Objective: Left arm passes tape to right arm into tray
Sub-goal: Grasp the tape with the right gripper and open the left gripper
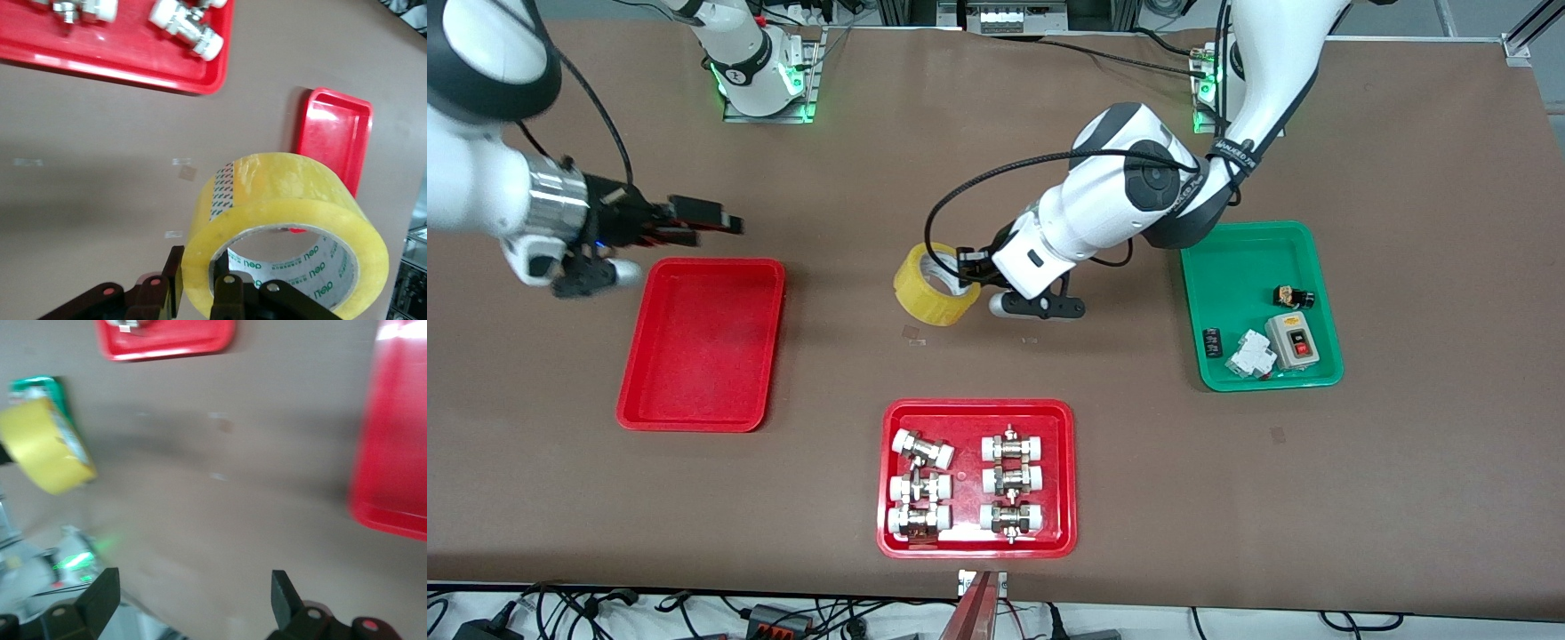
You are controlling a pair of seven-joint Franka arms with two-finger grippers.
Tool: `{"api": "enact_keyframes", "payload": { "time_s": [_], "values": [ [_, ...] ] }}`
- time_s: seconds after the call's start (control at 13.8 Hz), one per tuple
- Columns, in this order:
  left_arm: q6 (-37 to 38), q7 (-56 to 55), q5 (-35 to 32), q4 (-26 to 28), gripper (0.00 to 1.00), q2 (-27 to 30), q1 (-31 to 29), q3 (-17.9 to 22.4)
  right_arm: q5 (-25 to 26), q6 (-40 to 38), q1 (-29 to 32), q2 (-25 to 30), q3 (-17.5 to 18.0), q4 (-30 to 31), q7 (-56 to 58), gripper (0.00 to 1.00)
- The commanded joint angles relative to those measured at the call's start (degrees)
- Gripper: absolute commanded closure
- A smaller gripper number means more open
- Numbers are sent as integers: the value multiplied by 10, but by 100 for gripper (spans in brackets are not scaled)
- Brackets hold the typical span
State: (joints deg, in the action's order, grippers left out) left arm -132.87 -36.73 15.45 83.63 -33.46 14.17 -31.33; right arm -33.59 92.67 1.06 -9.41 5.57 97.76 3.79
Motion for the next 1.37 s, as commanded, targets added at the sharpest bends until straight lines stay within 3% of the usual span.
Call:
{"api": "enact_keyframes", "payload": {
  "time_s": [0.0,0.22,0.51,1.23,1.3],
  "values": [
    [-4,17,16,-81,99,-54,27,2,-69,41,-39,-40,4,-44,19,0],
    [-50,3,18,-97,100,-68,45,3,-88,136,-96,-66,4,-44,20,0],
    [-58,-8,13,-97,100,-68,63,9,-96,203,-142,-85,4,-44,23,0],
    [-59,-8,12,-97,100,-67,59,9,-86,211,-144,-91,2,-54,59,0],
    [-59,-8,12,-97,100,-67,59,9,-86,212,-144,-91,1,-53,72,18]
  ]
}}
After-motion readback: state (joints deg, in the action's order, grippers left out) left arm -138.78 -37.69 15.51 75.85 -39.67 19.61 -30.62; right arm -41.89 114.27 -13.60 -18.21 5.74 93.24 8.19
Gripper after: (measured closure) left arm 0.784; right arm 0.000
